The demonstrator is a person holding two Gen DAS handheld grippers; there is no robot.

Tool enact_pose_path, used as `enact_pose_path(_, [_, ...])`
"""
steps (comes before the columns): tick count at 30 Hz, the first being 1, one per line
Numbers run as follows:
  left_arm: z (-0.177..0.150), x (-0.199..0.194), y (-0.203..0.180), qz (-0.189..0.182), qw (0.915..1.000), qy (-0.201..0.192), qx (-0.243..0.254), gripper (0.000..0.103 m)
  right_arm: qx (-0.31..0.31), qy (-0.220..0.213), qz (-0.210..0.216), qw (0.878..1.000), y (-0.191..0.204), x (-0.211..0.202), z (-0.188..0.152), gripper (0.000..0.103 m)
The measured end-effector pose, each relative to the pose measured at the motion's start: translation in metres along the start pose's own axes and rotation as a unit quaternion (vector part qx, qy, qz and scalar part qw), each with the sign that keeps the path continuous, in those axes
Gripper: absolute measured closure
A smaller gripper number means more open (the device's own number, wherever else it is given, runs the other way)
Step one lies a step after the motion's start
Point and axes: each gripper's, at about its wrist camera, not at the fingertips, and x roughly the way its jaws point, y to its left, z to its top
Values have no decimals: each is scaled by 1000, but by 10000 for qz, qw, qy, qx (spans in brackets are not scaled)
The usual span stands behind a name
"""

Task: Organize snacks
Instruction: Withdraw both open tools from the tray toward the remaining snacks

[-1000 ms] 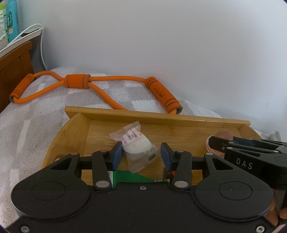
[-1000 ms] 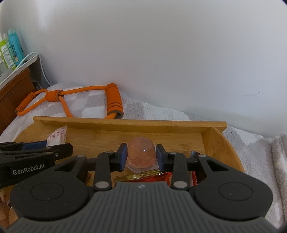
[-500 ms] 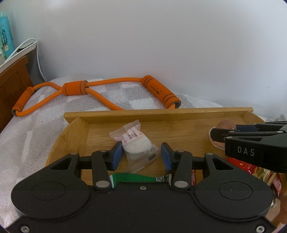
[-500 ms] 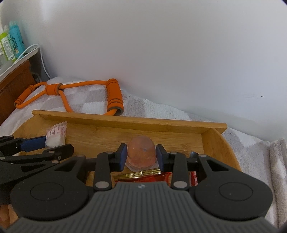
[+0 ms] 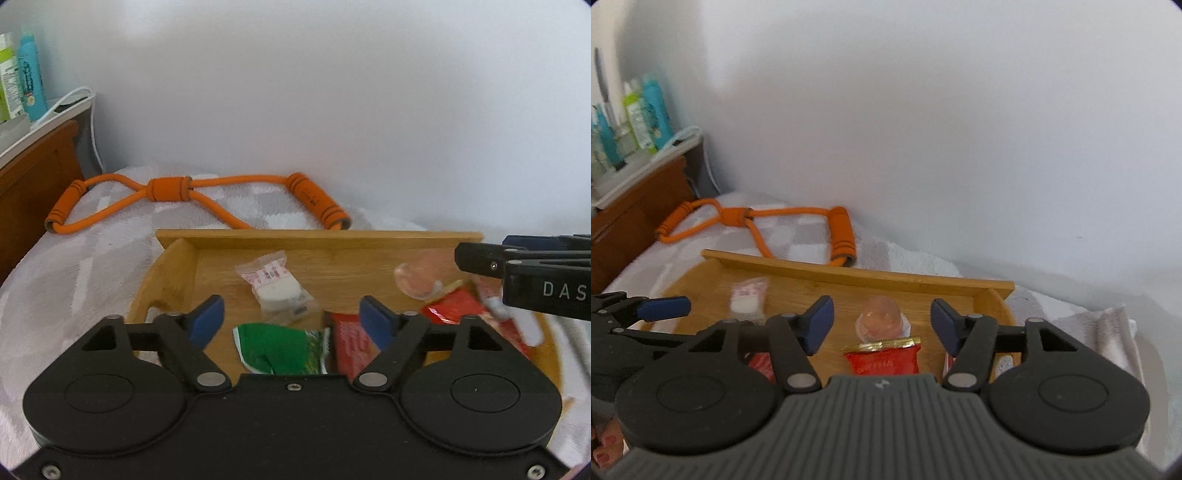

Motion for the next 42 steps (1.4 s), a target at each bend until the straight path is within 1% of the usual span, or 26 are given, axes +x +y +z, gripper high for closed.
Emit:
enact_pose_path(2, [-5,-18,-1,-57,9999,-84,49,16,-51,-108,22,9999,2,-18,-4,24])
enact_pose_path(4, [-13,-38,-3,-27,9998,-154,125,12,-116,-175,62,9998,5,-35,-9,19])
enact_pose_path(8, [-30,-71,-7,12,9994,-229,258,10,-134,-280,211,9993,10,-64,-21,15])
enact_pose_path(10, [-42,-89,-9,68,9992,-295,250,6,-160,-346,266,9989,12,-78,-29,12])
enact_pose_path(11, [-48,-96,-10,54,9992,-320,237,5,-169,-376,294,9987,13,-85,-33,11])
enact_pose_path(14, [-67,-116,-10,-88,9993,-339,160,4,-124,-463,375,9981,14,-101,-44,4])
enact_pose_path(15, [-74,-122,-11,-104,9992,-346,145,4,-105,-501,408,9979,13,-107,-49,0])
enact_pose_path(19, [-100,-138,-18,-29,9988,-427,228,2,-186,-590,443,9971,16,-122,-66,0])
enact_pose_path(22, [-118,-144,-24,20,9984,-435,371,1,-286,-622,468,9966,17,-132,-81,0])
enact_pose_path(27, [-145,-147,-29,107,9982,-428,409,1,-378,-714,433,9958,15,-141,-107,0])
enact_pose_path(32, [-166,-142,-31,164,9984,-358,417,1,-438,-604,349,9966,9,-139,-135,0])
enact_pose_path(38, [-183,-133,-34,211,9982,-290,474,1,-385,-443,259,9979,0,-131,-162,0])
enact_pose_path(42, [-190,-127,-35,203,9986,-252,422,1,-445,-419,207,9979,-2,-125,-177,0])
